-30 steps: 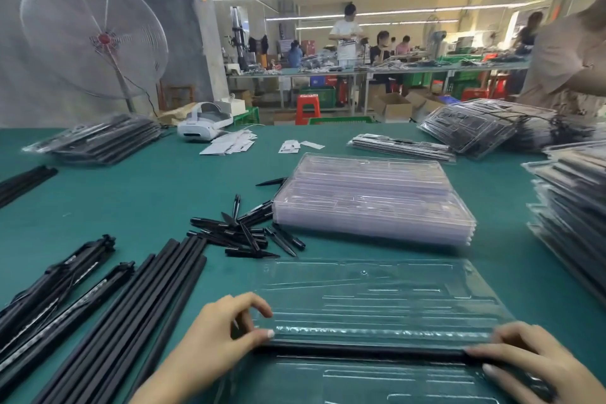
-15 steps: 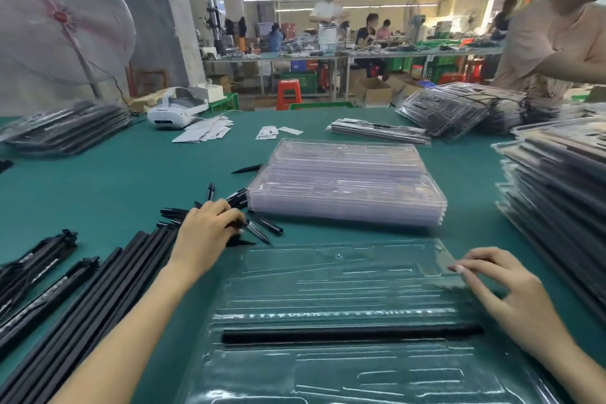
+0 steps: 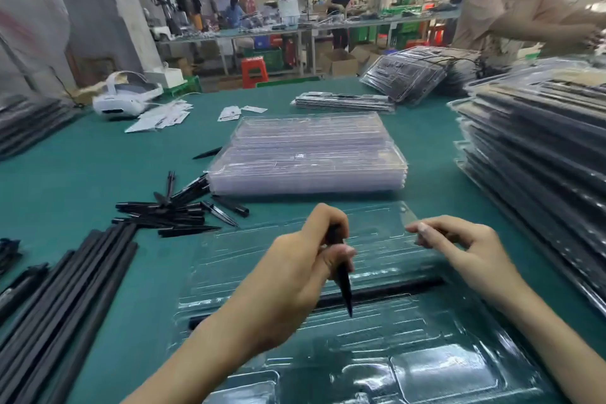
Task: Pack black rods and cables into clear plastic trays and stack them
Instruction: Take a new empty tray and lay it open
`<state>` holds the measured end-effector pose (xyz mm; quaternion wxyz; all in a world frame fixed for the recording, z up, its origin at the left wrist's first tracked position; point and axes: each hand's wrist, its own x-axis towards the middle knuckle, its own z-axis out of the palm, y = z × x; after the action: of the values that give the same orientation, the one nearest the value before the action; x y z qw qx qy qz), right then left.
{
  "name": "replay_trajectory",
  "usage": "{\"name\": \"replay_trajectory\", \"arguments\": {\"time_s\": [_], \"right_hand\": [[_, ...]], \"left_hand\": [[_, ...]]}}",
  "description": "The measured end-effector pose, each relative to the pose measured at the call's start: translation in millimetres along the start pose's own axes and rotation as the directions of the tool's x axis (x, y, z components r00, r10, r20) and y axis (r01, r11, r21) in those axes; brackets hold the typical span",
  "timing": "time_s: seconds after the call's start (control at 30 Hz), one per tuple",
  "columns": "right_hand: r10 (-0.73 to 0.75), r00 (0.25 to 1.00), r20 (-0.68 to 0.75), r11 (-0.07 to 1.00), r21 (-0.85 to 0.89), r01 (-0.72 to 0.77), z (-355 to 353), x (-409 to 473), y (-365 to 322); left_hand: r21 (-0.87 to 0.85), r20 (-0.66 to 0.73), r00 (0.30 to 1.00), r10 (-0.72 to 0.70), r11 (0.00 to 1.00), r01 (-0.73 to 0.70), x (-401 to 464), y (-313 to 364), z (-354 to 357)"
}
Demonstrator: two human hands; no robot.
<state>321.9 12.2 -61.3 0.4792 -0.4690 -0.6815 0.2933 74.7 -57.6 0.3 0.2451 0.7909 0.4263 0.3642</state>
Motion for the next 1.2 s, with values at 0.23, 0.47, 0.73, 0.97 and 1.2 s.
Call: {"name": "replay_trajectory", "arguments": {"time_s": [0.23, 0.47, 0.73, 0.97, 1.2], "right_hand": [[-0.015, 0.999, 0.037, 0.995, -0.094, 0.019, 2, -2, 4], [-0.08, 0.993, 0.084, 0.98, -0.178, 0.093, 2, -2, 6], [-0.139, 0.973, 0.187, 0.946, -0.265, 0.186, 0, -1, 11], [-0.146, 0.968, 0.203, 0.931, -0.303, 0.204, 2, -1, 13], [-0.113, 0.972, 0.206, 0.945, -0.279, 0.169, 4, -4, 12]], "left_hand": [[0.517, 0.33, 0.923, 0.196, 0.781, -0.351, 24, -1, 64], [0.465, 0.455, 0.89, 0.046, 0.84, -0.28, 11, -18, 78], [0.647, 0.504, 0.862, -0.054, 0.685, -0.335, -19, -19, 70], [0.76, 0.259, 0.95, -0.172, 0.643, -0.091, -39, -7, 96], [0.886, 0.051, 0.999, 0.006, 0.462, -0.048, -48, -12, 112]]}}
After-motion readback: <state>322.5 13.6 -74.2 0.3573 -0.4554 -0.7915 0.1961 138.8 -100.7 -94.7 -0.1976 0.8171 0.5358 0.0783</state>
